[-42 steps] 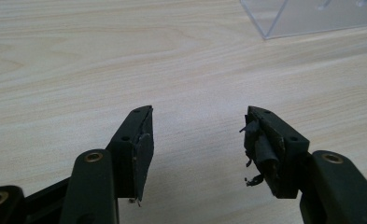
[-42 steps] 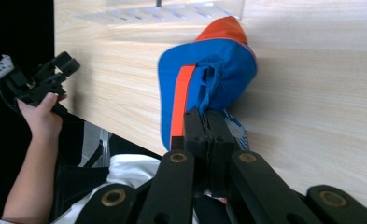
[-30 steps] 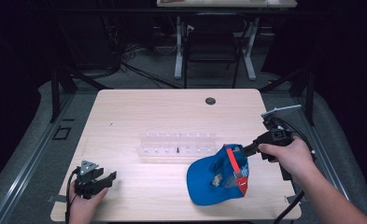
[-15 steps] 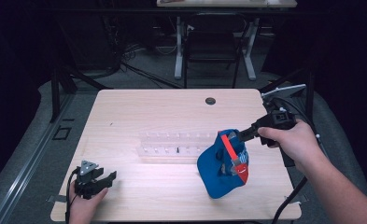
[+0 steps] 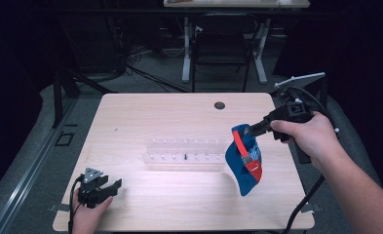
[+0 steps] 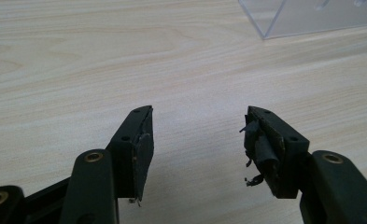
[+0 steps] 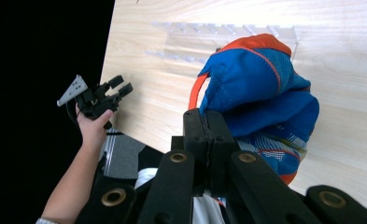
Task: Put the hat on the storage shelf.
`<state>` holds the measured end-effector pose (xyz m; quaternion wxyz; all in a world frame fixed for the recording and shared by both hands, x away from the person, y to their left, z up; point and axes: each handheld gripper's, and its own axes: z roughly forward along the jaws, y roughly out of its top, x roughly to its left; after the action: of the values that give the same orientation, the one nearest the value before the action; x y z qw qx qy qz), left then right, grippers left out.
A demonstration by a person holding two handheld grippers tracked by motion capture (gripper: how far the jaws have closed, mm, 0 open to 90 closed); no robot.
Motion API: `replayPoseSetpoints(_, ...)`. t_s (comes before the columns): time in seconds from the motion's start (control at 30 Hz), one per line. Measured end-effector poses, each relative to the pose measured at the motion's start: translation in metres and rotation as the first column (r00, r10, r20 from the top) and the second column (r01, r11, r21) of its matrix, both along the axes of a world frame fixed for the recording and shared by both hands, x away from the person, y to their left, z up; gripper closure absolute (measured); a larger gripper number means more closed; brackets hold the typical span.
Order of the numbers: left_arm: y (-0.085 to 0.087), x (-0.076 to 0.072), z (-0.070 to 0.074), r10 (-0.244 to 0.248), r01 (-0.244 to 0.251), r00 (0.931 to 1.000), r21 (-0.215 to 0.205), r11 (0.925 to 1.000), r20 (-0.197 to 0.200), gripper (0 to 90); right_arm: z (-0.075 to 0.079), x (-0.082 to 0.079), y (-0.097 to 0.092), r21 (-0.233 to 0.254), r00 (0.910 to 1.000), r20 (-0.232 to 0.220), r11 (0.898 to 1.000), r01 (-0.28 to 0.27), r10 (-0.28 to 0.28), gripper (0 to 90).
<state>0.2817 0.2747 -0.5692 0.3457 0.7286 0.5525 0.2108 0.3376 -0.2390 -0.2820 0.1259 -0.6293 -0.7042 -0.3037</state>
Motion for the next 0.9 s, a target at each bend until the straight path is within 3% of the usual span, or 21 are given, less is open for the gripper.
replayPoseSetpoints(0.37, 0.0, 0.0, 0.0, -0.002, 0.002, 1.0, 0.0, 1.0, 0.0, 42.6, 0.015, 0.007, 0.003, 0.035, 0.9996, 0.018, 0.999, 0.022, -0.023, 89.9)
replayPoseSetpoints(0.9, -0.001, 0.001, 0.0, -0.006, 0.006, 1.0, -0.002, 1.0, 0.001, 42.6, 0.039, 0.026, 0.028, 0.092, 0.9978, 0.063, 0.996, 0.016, -0.022, 89.9)
